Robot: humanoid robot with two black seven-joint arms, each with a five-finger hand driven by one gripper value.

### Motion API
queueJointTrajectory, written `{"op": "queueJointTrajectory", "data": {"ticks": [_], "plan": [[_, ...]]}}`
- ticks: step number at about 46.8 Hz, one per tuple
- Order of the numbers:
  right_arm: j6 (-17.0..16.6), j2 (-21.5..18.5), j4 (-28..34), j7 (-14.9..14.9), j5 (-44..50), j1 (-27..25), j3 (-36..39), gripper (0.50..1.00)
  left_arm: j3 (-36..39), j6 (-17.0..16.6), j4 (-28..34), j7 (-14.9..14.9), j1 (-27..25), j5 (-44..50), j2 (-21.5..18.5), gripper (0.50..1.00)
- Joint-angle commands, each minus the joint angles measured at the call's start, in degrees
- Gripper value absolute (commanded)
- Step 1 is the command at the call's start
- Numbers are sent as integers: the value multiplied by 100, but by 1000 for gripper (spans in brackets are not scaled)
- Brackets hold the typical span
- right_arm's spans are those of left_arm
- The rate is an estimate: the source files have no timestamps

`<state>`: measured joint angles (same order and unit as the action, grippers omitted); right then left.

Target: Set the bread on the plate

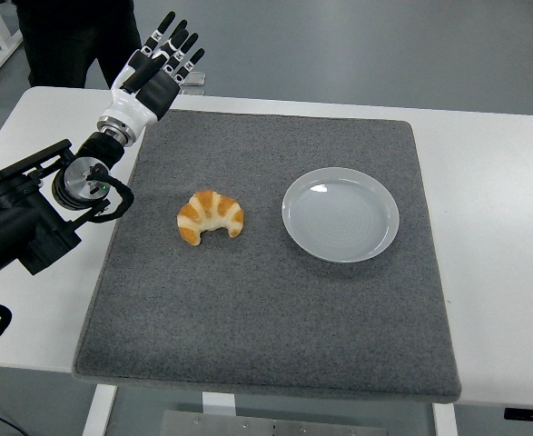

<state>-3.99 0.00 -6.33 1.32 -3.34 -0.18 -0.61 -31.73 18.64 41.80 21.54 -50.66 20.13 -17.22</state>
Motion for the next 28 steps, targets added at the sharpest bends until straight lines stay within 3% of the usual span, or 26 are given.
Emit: {"op": "queueJointTrajectory", "data": {"ticks": [1, 6, 13, 19, 28], "plan": [[4, 0, 0, 0, 0, 0, 0, 954, 0, -1, 38, 26, 3, 0, -1, 1000], [4, 0, 0, 0, 0, -8, 0, 952, 79, -185, 188, 360, -5, -70, -36, 1000], [-5, 0, 0, 0, 0, -8, 0, 952, 123, -124, 214, 343, -40, -491, -264, 1000], [4, 0, 0, 0, 0, 0, 0, 952, 412, 34, 618, 325, -119, -1975, -738, 1000], [-5, 0, 0, 0, 8, 0, 0, 952, 948, -36, 1593, 325, -436, -4182, -1678, 1000]]}}
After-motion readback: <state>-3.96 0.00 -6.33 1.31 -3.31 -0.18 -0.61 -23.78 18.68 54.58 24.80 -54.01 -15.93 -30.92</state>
